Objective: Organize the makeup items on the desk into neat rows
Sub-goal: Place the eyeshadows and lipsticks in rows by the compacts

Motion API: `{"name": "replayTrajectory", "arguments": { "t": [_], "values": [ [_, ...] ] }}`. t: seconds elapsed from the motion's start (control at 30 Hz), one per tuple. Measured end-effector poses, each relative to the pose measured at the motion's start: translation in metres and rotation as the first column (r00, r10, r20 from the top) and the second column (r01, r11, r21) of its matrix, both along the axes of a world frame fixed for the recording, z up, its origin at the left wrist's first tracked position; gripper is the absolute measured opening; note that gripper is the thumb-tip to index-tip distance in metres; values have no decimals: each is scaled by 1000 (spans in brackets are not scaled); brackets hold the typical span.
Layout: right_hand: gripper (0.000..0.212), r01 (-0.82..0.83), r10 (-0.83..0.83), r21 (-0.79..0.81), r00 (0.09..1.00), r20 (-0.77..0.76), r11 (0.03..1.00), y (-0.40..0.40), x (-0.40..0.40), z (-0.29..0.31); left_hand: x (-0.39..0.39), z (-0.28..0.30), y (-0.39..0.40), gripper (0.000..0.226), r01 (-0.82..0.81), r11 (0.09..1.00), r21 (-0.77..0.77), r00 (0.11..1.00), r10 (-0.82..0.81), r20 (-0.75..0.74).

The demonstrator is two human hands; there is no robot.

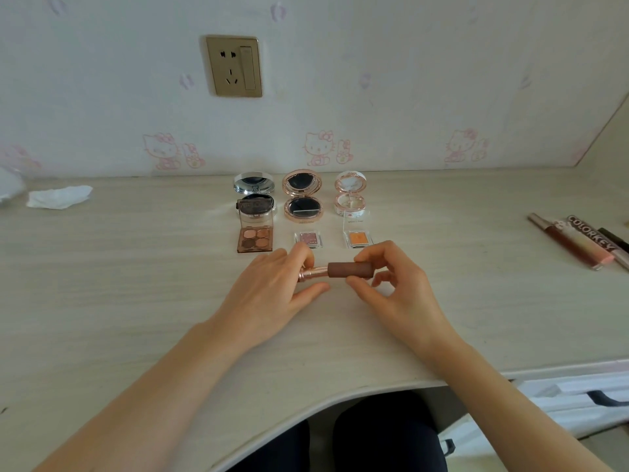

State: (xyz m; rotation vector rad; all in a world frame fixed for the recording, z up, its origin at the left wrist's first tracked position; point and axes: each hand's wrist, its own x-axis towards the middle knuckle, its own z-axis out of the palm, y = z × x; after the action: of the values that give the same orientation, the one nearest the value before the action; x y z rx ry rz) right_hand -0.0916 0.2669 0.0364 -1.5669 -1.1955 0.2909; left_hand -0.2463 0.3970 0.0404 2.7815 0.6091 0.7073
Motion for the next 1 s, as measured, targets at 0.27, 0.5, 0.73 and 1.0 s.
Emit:
{"name": "replayTrajectory", "arguments": {
  "t": [0.27, 0.5, 0.73, 1.0],
  "values": [
    [17, 115, -101, 28, 949, -300, 993, -1, 9, 2, -1, 0, 0, 25, -62, 984, -170, 995, 74, 64],
    [22, 45, -33, 45, 973, -230, 998, -2, 3, 5, 1, 0, -5, 13, 3, 889, -458, 985, 76, 154],
    [23, 47, -32, 50, 962, -273, 998, -4, 6, 5, 13, 13, -14, 17, 167, 588, -792, 920, 197, 340],
    [31, -5, 17, 45, 958, -285, 999, -13, 24, 4, 33, 15, -24, 27, 235, 459, -857, 910, 205, 359]
  ]
}}
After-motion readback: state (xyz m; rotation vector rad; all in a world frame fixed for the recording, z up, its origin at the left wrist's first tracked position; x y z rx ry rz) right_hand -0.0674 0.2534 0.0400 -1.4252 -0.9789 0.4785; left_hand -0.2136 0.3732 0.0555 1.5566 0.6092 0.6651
